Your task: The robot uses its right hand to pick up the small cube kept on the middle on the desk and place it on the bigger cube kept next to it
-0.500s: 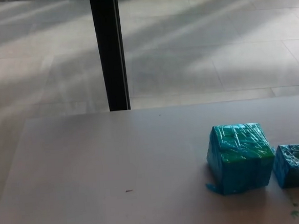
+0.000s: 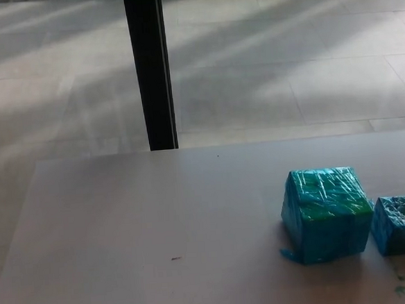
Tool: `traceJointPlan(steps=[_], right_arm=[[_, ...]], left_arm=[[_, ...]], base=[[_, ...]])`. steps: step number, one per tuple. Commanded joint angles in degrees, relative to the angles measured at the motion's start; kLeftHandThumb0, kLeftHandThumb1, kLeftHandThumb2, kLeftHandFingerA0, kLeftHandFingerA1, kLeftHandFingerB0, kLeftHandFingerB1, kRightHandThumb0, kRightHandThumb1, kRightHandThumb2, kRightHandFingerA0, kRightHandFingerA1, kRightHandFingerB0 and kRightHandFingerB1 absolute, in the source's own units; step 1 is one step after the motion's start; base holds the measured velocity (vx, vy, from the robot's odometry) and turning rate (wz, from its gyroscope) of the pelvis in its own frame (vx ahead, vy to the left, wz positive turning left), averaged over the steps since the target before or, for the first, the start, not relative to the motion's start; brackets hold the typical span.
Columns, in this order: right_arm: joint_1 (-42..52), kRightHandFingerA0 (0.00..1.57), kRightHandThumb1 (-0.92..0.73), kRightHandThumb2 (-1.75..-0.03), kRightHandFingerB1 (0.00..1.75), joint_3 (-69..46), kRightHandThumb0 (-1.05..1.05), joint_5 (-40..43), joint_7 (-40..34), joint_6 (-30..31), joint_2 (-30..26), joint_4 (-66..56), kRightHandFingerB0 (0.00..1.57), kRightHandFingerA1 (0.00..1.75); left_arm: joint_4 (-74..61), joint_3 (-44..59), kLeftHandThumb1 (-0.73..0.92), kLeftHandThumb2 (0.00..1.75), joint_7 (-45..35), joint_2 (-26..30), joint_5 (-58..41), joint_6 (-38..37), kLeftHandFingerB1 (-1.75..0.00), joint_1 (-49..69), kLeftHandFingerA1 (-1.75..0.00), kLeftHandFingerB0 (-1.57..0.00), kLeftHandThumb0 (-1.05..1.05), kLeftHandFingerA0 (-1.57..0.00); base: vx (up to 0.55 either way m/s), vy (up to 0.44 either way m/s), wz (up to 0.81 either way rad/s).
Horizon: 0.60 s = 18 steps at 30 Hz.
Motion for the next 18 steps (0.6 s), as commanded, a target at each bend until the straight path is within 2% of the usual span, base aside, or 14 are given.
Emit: traceJointPlan(steps=[1,2,3,4,5,6,9,12,13,14,15,16,17,18], right_arm=[[0.4,0.52,-0.86,-0.72,0.64,-1.8,-1.05,2.2,-1.5,2.3,-1.2,0.2,0.23,0.74],[1.1,0.56,-0.86,-0.73,0.69,-2.6,-1.05,3.0,-1.1,2.0,-0.8,-0.7,0.30,0.80],[1.3,0.55,-0.85,-0.73,0.69,-3.1,-1.05,3.5,-0.8,2.0,-0.6,-1.3,0.31,0.79],[1.0,0.56,-0.84,-0.73,0.67,-3.7,-1.05,4.0,-1.0,2.1,-0.5,-0.9,0.34,0.77],[0.7,0.55,-0.85,-0.73,0.66,-4.3,-1.05,4.3,-1.3,2.0,-0.5,0.0,0.31,0.75],[0.8,0.53,-0.84,-0.73,0.71,-5.0,-1.05,4.8,-1.4,2.0,-0.3,-0.4,0.30,0.79],[0.2,0.41,-0.91,-0.75,0.69,-6.2,-1.05,5.3,-1.2,2.5,-1.2,-0.8,0.18,0.75],[-0.4,0.40,-0.92,-0.75,0.71,-8.9,-1.05,7.0,-2.6,5.3,-1.8,-3.0,0.18,0.78],[-1.0,0.36,-0.92,-0.75,0.68,-9.9,-1.05,7.7,-3.4,6.6,-2.2,-3.3,0.16,0.76],[-1.7,0.27,-0.73,-1.23,0.54,-12.1,-1.02,9.4,-4.7,9.2,-2.8,-5.4,0.08,0.67],[-1.8,0.27,-0.73,-1.23,0.54,-12.6,-1.02,9.4,-4.9,9.8,-2.8,-6.0,0.08,0.67],[-2.7,0.15,-0.92,-0.83,0.39,-14.2,-1.05,10.2,-5.7,11.4,-3.8,-7.0,0.00,0.59],[-3.7,0.11,-0.75,-1.23,0.25,-15.9,-1.01,10.9,-7.2,12.4,-4.6,-8.7,0.00,0.60],[-4.8,0.14,-0.92,-0.85,0.34,-16.1,-1.05,9.4,-9.9,13.5,-5.7,-9.7,0.00,0.65]], left_arm=[[0.1,0.4,0.86,0.68,-0.8,1.3,-1.2,0.3,-0.31,1.2,-0.39,-0.21,-0.94,-0.27],[-0.1,0.8,0.68,1.04,-0.7,1.3,-1.6,0.6,-0.43,1.4,-0.49,-0.15,-0.91,-0.21],[0.0,1.2,0.87,0.67,-0.8,1.4,-2.0,0.7,-0.30,1.3,-0.39,-0.18,-0.92,-0.26],[0.3,1.4,0.69,1.04,-1.3,1.6,-2.2,0.6,-0.42,1.5,-0.48,-0.12,-0.90,-0.19],[0.3,1.7,0.68,1.04,-1.7,1.9,-2.3,0.6,-0.42,2.1,-0.49,-0.12,-0.90,-0.20],[0.5,2.1,0.68,1.04,-1.8,2.1,-2.6,0.6,-0.42,2.4,-0.48,-0.12,-0.91,-0.19],[0.4,3.4,0.66,1.03,-2.1,2.4,-3.5,1.1,-0.42,3.2,-0.49,-0.12,-0.91,-0.19],[0.5,4.1,0.66,1.02,-2.9,2.6,-4.3,1.8,-0.42,3.6,-0.49,-0.12,-0.90,-0.19],[1.2,4.1,0.83,0.64,-2.7,2.8,-4.1,1.7,-0.29,3.3,-0.38,-0.18,-0.92,-0.24],[1.2,3.8,0.84,0.66,-2.9,2.9,-3.8,1.4,-0.30,3.5,-0.37,-0.17,-0.92,-0.23],[1.3,3.8,0.84,0.66,-3.0,2.9,-3.8,1.3,-0.30,3.5,-0.37,-0.17,-0.92,-0.23],[1.2,4.1,0.83,0.65,-2.8,2.8,-4.2,1.6,-0.30,3.5,-0.39,-0.17,-0.91,-0.24],[1.2,3.8,0.84,0.66,-3.1,2.8,-3.9,1.2,-0.30,3.6,-0.38,-0.18,-0.93,-0.23],[1.4,3.8,0.83,0.66,-3.1,2.8,-3.9,1.1,-0.30,3.6,-0.37,-0.17,-0.92,-0.23]], base=[[0.00,0.000,0.00],[0.00,0.000,0.00],[0.00,0.000,0.00],[0.00,0.000,0.00],[0.00,0.000,0.00],[0.00,0.000,0.00],[0.00,0.000,0.00],[0.00,0.000,0.00],[0.00,0.000,0.00],[0.00,0.000,0.00],[0.00,0.000,0.00],[0.00,0.000,0.00],[0.00,0.000,0.00],[0.00,0.000,0.00]])
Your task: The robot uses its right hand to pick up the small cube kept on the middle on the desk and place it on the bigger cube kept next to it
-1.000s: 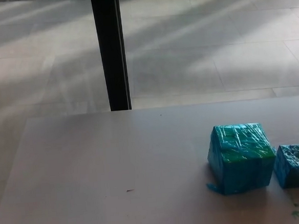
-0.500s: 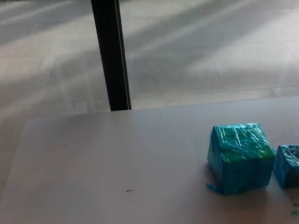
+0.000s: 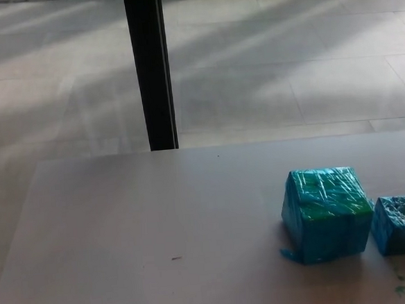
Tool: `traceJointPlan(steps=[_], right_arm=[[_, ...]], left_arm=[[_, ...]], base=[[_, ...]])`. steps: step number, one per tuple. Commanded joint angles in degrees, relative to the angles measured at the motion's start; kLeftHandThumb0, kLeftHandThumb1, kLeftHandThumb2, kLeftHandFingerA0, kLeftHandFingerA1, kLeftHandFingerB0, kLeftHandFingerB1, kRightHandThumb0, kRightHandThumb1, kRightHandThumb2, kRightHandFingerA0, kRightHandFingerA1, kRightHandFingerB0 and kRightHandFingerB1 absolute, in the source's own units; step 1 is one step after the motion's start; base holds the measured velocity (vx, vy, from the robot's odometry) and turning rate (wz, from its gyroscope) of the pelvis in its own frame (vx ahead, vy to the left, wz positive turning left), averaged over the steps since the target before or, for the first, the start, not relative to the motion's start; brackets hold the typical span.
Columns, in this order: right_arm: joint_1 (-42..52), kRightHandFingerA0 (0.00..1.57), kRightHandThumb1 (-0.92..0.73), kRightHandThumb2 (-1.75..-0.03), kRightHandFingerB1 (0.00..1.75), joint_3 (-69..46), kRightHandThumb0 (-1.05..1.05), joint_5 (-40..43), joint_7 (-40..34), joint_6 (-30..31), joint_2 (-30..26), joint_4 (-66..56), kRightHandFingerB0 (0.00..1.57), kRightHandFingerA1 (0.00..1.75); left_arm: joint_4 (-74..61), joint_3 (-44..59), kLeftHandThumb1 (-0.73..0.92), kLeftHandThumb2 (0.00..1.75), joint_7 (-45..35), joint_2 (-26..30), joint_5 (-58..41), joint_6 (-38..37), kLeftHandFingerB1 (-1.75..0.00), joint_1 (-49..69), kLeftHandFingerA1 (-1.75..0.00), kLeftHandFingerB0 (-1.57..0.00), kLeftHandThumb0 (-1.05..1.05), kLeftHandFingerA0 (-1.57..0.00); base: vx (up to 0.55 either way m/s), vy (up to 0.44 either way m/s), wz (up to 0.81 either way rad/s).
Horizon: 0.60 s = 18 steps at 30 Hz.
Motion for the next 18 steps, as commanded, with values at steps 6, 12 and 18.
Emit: traceJointPlan(steps=[6,12,18], right_arm=[[-8.8,0.04,-0.71,-1.25,0.20,-6.0,-0.97,3.2,-7.0,6.3,-8.5,-5.2,0.00,0.41],[-13.7,0.01,-0.70,-1.21,0.27,-2.4,-0.99,1.6,-7.7,9.8,-8.7,-18.3,0.02,0.64],[-17.6,0.03,-0.76,-1.22,0.36,3.5,-1.05,-0.1,-3.5,5.6,-10.7,-22.9,0.02,0.62]], left_arm=[[1.1,0.5,0.84,0.66,-0.9,1.0,-1.5,0.4,-0.29,0.3,-0.36,-0.16,-0.89,-0.24],[0.5,0.5,0.83,0.65,-0.8,1.4,-2.0,0.9,-0.30,0.6,-0.37,-0.17,-0.90,-0.25],[0.1,-0.3,0.83,0.66,-0.8,1.4,-1.8,1.0,-0.30,0.5,-0.39,-0.18,-0.91,-0.25]], base=[[0.00,0.000,0.00],[0.00,0.000,0.00],[0.00,0.000,0.00]])
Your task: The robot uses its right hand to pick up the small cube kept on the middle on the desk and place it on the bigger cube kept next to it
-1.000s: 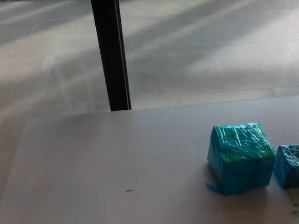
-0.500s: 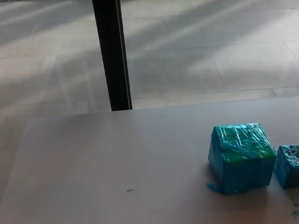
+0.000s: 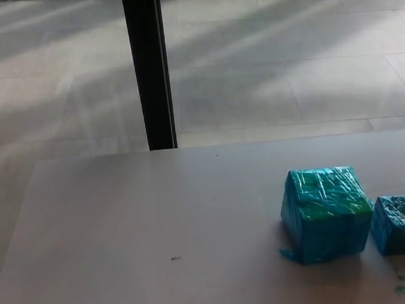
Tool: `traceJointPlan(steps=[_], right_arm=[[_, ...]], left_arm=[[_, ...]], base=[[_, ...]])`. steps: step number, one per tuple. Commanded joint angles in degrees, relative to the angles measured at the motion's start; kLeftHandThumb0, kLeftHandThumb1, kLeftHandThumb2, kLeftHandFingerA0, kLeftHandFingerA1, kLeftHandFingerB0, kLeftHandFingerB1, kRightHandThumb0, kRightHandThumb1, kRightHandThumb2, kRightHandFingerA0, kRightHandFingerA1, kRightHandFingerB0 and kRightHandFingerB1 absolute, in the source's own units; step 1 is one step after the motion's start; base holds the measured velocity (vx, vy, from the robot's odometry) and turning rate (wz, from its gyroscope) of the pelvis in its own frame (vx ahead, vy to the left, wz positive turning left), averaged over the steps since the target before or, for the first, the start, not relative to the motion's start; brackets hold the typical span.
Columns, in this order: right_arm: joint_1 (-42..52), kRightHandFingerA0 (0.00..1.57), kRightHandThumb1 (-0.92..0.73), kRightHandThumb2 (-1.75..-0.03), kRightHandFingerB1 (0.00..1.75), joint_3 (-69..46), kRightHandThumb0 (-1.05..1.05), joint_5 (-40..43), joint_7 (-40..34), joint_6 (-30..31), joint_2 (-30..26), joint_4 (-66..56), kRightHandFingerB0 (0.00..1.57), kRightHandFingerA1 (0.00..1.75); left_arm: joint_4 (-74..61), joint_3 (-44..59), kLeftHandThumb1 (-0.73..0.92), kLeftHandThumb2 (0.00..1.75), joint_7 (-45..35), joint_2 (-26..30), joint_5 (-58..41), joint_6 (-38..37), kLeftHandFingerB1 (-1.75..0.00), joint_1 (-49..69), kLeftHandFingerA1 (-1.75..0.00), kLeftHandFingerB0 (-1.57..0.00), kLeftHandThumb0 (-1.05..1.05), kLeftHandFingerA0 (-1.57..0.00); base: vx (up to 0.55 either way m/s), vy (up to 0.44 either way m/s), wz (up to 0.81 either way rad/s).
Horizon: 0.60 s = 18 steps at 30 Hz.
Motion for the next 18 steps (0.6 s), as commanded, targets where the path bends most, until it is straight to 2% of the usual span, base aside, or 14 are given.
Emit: traceJointPlan(steps=[1,2,3,4,5,6,7,8,9,10,13,14,15,18], right_arm=[[-2.5,0.04,-0.76,-1.22,0.44,4.6,-1.05,-2.3,2.7,-2.6,-2.1,-4.0,0.04,0.65],[-2.5,0.08,-0.76,-1.23,0.45,6.1,-1.05,-3.0,2.5,-1.3,-2.0,-6.6,0.00,0.64],[-2.8,0.12,-0.74,-1.24,0.40,9.2,-1.05,-4.3,3.2,-1.5,-1.7,-9.2,0.00,0.54],[-2.9,0.12,-0.74,-1.24,0.40,10.1,-1.05,-4.5,3.3,-1.5,-1.7,-10.0,0.00,0.54],[-2.9,0.03,-0.74,-1.18,0.44,11.3,-1.05,-5.0,3.4,-1.1,-1.7,-11.5,0.04,0.52],[-2.3,0.00,-0.76,-1.23,0.34,12.9,-0.99,-5.8,3.4,-1.3,-1.3,-14.2,0.05,0.50],[-1.8,0.01,-0.78,-1.22,0.20,14.2,-0.99,-6.6,3.7,-3.1,-0.8,-15.5,0.08,0.50],[-1.5,0.02,-0.77,-1.22,0.15,15.5,-0.92,-6.7,4.2,-2.9,-0.4,-17.0,0.10,0.46],[-1.4,0.05,-0.75,-1.19,0.16,16.2,-0.87,-6.6,4.2,-2.6,0.1,-17.9,0.07,0.44],[-1.0,0.01,-0.80,-1.25,0.13,18.4,-0.89,-7.6,4.8,-3.1,0.4,-19.6,0.04,0.38],[-0.2,0.00,-0.76,-1.26,0.15,21.7,-0.90,-9.5,4.8,-2.6,0.5,-22.6,0.10,0.43],[0.2,0.05,-0.81,-1.26,0.12,22.5,-0.94,-9.1,6.2,-2.4,0.3,-23.5,0.08,0.35],[0.6,0.05,-0.84,-1.26,0.14,23.5,-0.92,-9.0,6.9,-2.4,0.4,-24.7,0.08,0.37],[-0.1,0.01,-0.84,-1.26,0.19,25.9,-0.86,-10.8,7.9,-3.0,-0.4,-25.3,0.09,0.45]], left_arm=[[-0.4,-0.6,0.83,0.66,-0.1,1.0,-0.1,0.7,-0.30,0.3,-0.39,-0.18,-0.91,-0.26],[-0.5,-0.7,0.82,0.65,-0.2,1.0,-0.2,0.7,-0.30,0.4,-0.40,-0.18,-0.90,-0.25],[-0.6,-0.3,0.63,1.01,-0.2,0.9,-0.8,1.2,-0.42,0.4,-0.50,-0.10,-0.89,-0.20],[-0.7,-0.1,0.63,1.01,-0.2,0.8,-1.0,1.4,-0.42,0.4,-0.50,-0.10,-0.89,-0.20],[-0.6,-0.2,0.82,0.65,-0.2,0.9,-0.9,1.3,-0.30,0.4,-0.40,-0.17,-0.90,-0.25],[-0.6,-0.1,0.64,1.00,-0.3,0.9,-1.1,1.4,-0.42,0.4,-0.50,-0.12,-0.89,-0.19],[-0.5,-0.2,0.64,1.00,-0.1,0.9,-1.0,1.4,-0.42,0.4,-0.50,-0.11,-0.89,-0.18],[-0.5,-0.3,0.64,1.00,-0.2,0.9,-1.0,1.3,-0.42,0.4,-0.50,-0.12,-0.89,-0.19],[-0.6,-0.4,0.82,0.65,-0.4,0.9,-0.9,1.3,-0.30,0.5,-0.39,-0.16,-0.90,-0.23],[-0.7,-0.6,0.81,0.65,-0.1,0.9,-0.7,1.3,-0.31,0.5,-0.41,-0.18,-0.90,-0.26],[-0.6,-1.1,0.82,0.65,0.6,1.0,-0.3,1.4,-0.31,0.4,-0.40,-0.19,-0.90,-0.27],[-0.6,-1.1,0.81,0.65,0.6,1.0,-0.5,1.5,-0.31,0.3,-0.40,-0.19,-0.90,-0.27],[-0.4,-1.2,0.64,1.01,0.7,1.0,-0.4,1.4,-0.42,0.3,-0.50,-0.12,-0.89,-0.21],[-0.6,-1.8,0.65,1.02,0.9,1.0,0.0,1.1,-0.42,0.0,-0.50,-0.12,-0.89,-0.21]], base=[[0.00,0.000,0.00],[0.00,0.000,0.00],[0.00,0.000,0.00],[0.00,0.000,0.00],[0.00,0.000,0.00],[0.00,0.000,0.00],[0.00,0.000,0.00],[0.00,0.000,0.00],[0.00,0.000,0.00],[0.00,0.000,0.00],[0.00,0.000,0.00],[0.00,0.000,0.00],[0.00,0.000,0.00],[0.00,0.000,0.00]])
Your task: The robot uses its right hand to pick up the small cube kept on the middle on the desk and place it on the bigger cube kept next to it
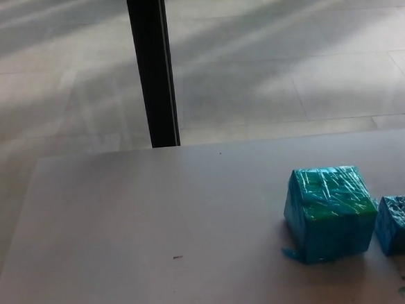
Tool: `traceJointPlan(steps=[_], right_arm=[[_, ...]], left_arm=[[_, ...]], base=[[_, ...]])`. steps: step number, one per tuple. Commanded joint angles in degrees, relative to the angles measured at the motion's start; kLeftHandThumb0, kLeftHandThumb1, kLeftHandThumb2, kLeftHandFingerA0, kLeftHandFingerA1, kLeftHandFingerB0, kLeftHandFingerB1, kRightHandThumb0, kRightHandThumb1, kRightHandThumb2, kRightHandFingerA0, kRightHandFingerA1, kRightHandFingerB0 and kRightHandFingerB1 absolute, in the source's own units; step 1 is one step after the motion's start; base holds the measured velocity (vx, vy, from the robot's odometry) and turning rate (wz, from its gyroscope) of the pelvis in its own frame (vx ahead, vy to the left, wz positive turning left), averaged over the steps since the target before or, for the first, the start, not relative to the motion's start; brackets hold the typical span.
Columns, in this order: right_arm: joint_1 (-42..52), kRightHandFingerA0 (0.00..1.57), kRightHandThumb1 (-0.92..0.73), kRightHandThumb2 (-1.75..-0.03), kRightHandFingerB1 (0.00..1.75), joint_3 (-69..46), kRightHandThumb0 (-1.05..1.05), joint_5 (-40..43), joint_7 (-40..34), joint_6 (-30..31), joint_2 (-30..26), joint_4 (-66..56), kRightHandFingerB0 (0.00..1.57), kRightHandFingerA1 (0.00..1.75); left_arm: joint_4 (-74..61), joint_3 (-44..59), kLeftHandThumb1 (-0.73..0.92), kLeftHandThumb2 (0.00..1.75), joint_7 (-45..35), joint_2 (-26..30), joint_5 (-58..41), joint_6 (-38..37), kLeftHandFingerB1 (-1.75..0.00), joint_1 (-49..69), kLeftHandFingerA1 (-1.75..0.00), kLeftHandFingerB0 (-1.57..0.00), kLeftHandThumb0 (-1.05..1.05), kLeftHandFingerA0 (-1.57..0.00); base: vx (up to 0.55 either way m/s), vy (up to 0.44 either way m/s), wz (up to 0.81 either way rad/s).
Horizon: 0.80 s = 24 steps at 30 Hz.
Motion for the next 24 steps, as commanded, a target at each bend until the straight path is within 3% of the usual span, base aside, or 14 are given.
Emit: traceJointPlan(steps=[1,5,6,8,9,11,13,15,16,19,20,21,23,24], right_arm=[[-0.1,0.03,-0.78,-1.21,0.27,4.3,-0.82,-3.3,4.4,-0.6,-0.7,-2.1,0.10,0.50],[-1.2,0.05,-0.77,-1.11,0.31,6.6,-0.84,-5.0,5.3,-1.3,-1.1,-0.6,0.07,0.50],[-1.5,0.10,-0.92,-0.75,0.29,7.4,-0.81,-6.5,5.1,-2.1,-1.4,0.1,0.11,0.45],[-2.0,0.06,-0.73,-1.16,0.40,7.8,-0.76,-6.7,5.6,-2.8,-1.5,1.1,0.03,0.52],[-2.9,0.06,-0.80,-1.18,0.39,8.7,-0.89,-7.4,6.2,-3.5,-1.7,2.7,0.02,0.51],[-3.3,0.13,-0.92,-0.74,0.29,9.4,-0.85,-7.9,7.3,-3.9,-2.2,3.8,0.12,0.47],[-3.9,0.03,-0.49,-1.11,0.49,10.3,-0.36,-9.0,7.9,-4.6,-2.7,5.3,0.00,0.53],[-4.6,0.11,-0.92,-0.74,0.30,10.9,-0.82,-9.3,8.5,-5.3,-2.9,7.0,0.14,0.44],[-6.3,0.03,-0.47,-1.10,0.49,12.5,-0.37,-10.6,9.0,-5.6,-3.3,9.0,0.00,0.52],[-8.0,0.03,-0.46,-1.09,0.49,14.2,-0.37,-12.0,9.4,-6.7,-3.8,11.8,0.00,0.52],[-9.2,0.15,-0.92,-0.68,0.29,14.6,-0.85,-12.2,9.4,-7.1,-3.7,12.7,0.17,0.43],[-10.6,0.17,-0.89,-0.67,0.29,15.6,-0.82,-13.3,9.2,-8.6,-3.5,15.0,0.18,0.44],[-12.3,0.10,-0.84,-0.66,0.26,16.8,-0.85,-14.1,9.9,-8.9,-3.6,16.9,0.15,0.41],[-13.5,0.01,-0.64,-1.06,0.20,18.2,-0.91,-15.3,11.0,-8.4,-4.4,17.4,0.12,0.25]], left_arm=[[-0.1,-0.6,0.67,1.03,0.9,0.9,0.3,0.5,-0.42,-0.2,-0.52,-0.12,-0.92,-0.26],[-0.1,-0.7,0.64,1.01,1.1,1.0,0.2,0.3,-0.44,-0.1,-0.50,-0.16,-0.89,-0.23],[-0.1,-0.9,0.64,1.02,0.6,1.0,0.2,0.0,-0.42,0.0,-0.50,-0.12,-0.89,-0.22],[0.3,-0.9,0.65,1.02,0.7,1.1,0.2,0.0,-0.41,-0.2,-0.51,-0.10,-0.91,-0.23],[0.2,-1.0,0.81,0.65,0.4,1.1,0.1,0.1,-0.31,-0.1,-0.40,-0.18,-0.90,-0.26],[0.0,-1.3,0.65,1.02,0.3,1.3,0.4,0.0,-0.42,0.0,-0.50,-0.10,-0.89,-0.19],[0.2,-1.4,0.83,0.66,0.4,1.3,0.3,0.1,-0.31,-0.1,-0.39,-0.18,-0.89,-0.26],[0.2,-1.5,0.83,0.66,0.7,1.3,0.5,0.0,-0.31,-0.1,-0.40,-0.19,-0.89,-0.27],[-0.1,-1.4,0.82,0.65,0.8,1.4,0.4,0.0,-0.31,0.1,-0.39,-0.20,-0.90,-0.28],[-0.1,-1.6,0.82,0.65,0.8,1.6,0.5,-0.1,-0.31,0.2,-0.38,-0.19,-0.90,-0.27],[-0.1,-1.9,0.83,0.66,1.0,1.6,0.8,-0.3,-0.31,0.0,-0.38,-0.20,-0.90,-0.27],[0.0,-1.8,0.66,1.03,1.2,1.5,0.7,-0.2,-0.41,-0.1,-0.50,-0.11,-0.93,-0.23],[0.2,-1.8,0.81,0.65,1.3,1.5,0.7,-0.2,-0.31,-0.1,-0.39,-0.21,-0.91,-0.28],[0.2,-1.9,0.64,1.02,1.1,1.5,0.7,-0.3,-0.42,-0.1,-0.49,-0.12,-0.89,-0.21]], base=[[0.00,0.000,0.00],[0.00,0.000,0.00],[0.00,0.000,0.00],[0.00,0.000,0.00],[0.00,0.000,0.00],[0.00,0.000,0.00],[0.00,0.000,0.00],[0.00,0.000,0.00],[0.00,0.000,0.00],[0.00,0.000,0.00],[0.00,0.000,0.00],[0.00,0.000,0.00],[0.00,0.000,0.00],[0.00,0.000,0.00]])
